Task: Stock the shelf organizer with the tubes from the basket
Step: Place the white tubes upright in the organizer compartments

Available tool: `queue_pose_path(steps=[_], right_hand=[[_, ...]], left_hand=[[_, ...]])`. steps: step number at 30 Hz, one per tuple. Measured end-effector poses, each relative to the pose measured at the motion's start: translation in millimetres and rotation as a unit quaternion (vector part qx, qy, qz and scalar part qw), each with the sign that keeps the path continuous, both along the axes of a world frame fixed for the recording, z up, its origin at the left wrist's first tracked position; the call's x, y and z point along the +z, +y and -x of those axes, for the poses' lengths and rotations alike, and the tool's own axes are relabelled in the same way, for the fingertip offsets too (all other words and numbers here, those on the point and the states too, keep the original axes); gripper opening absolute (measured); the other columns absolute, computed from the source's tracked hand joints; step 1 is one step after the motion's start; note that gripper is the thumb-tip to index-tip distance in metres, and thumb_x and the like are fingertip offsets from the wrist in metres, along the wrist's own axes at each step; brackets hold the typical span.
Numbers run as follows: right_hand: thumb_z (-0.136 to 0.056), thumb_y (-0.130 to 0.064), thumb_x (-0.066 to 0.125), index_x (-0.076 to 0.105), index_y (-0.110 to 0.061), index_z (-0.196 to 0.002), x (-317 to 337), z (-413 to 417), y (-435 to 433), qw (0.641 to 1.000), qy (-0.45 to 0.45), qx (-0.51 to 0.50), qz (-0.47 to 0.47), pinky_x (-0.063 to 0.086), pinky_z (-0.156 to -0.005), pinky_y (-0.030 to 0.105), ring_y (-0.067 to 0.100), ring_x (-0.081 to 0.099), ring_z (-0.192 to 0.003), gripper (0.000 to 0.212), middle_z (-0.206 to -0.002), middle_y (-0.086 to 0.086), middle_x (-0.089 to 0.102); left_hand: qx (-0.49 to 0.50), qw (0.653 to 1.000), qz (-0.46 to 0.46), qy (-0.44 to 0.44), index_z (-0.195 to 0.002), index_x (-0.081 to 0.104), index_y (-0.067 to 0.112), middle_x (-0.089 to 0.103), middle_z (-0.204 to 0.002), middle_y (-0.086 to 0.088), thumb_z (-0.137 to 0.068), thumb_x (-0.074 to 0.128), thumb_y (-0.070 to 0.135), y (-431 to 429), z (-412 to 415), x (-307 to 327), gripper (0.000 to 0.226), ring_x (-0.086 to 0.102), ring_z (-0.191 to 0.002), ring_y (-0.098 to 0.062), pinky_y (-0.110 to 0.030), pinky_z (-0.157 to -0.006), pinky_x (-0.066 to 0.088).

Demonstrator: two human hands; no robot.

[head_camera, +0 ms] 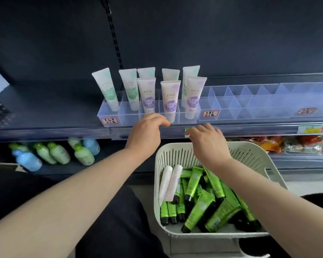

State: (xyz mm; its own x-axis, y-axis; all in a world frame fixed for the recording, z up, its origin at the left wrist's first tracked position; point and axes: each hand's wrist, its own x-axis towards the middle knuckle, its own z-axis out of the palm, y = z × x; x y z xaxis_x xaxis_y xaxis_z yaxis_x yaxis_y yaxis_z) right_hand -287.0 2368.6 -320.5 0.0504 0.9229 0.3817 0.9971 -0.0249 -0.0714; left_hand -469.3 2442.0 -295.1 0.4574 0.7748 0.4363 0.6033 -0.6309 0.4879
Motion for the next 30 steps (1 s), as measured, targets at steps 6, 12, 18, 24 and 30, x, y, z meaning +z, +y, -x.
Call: queue_pose_path(steps=[6, 12, 18, 24, 30], right_hand=[[-0.092, -0.012, 0.046, 0.056, -0.031, -0.122, -50.5, -31.8, -31.4, 0.981, 0.027, 0.022, 0.191, 0.038, -0.089, 0.034, 0.018, 0.046, -0.115, 0.037, -0.122, -0.009, 0.058], [-0.091, -0.015, 0.047, 0.059, -0.029, -0.116, -90.5, -27.5, -34.3, 0.958, 0.041, 0.079, 0.273, 0.040, -0.091, 0.036, 0.018, 0.047, -0.116, 0.031, -0.121, -0.007, 0.058], [-0.087, -0.014, 0.055, 0.058, -0.024, -0.122, -116.9, 7.8, -32.1, 0.937, 0.045, 0.193, 0.286, 0.037, -0.088, 0.036, 0.023, 0.045, -0.115, 0.036, -0.123, -0.001, 0.056], [-0.082, -0.015, 0.065, 0.067, -0.030, -0.104, -145.2, 30.2, -30.5, 0.919, 0.013, 0.263, 0.295, 0.034, -0.077, 0.033, 0.023, 0.049, -0.104, 0.027, -0.108, -0.003, 0.059], [-0.074, -0.022, 0.073, 0.056, -0.029, -0.075, -143.1, -4.3, -29.9, 0.947, 0.058, 0.247, 0.194, 0.043, -0.062, 0.029, 0.014, 0.057, -0.079, 0.019, -0.074, -0.013, 0.061]], left_hand=[[-0.050, 0.985, 0.112, 0.119, -0.115, 0.068, 0.016, 0.059, -0.125, 0.004, -0.082, 0.045, -0.015, -31.0, -37.3, -49.5, 0.051, 0.052, -0.118, -0.016, -0.035, -0.099, 0.043], [-0.038, 0.918, 0.185, 0.350, -0.114, 0.064, 0.009, 0.055, -0.117, -0.007, -0.082, 0.041, -0.013, -35.6, -48.3, -75.3, 0.045, 0.055, -0.109, -0.026, -0.036, -0.083, 0.048], [0.002, 0.921, 0.173, 0.349, -0.120, 0.062, 0.011, 0.059, -0.120, -0.008, -0.084, 0.043, -0.012, -23.5, -46.7, -78.6, 0.046, 0.058, -0.109, -0.027, -0.039, -0.088, 0.051], [0.014, 0.921, 0.185, 0.342, -0.120, 0.060, 0.009, 0.060, -0.119, -0.008, -0.084, 0.047, -0.012, -21.3, -45.9, -77.5, 0.043, 0.059, -0.107, -0.028, -0.041, -0.087, 0.052], [-0.004, 0.911, 0.201, 0.360, -0.123, 0.059, 0.009, 0.059, -0.119, -0.009, -0.086, 0.047, -0.009, -19.1, -51.3, -77.9, 0.042, 0.058, -0.105, -0.026, -0.036, -0.082, 0.051]])
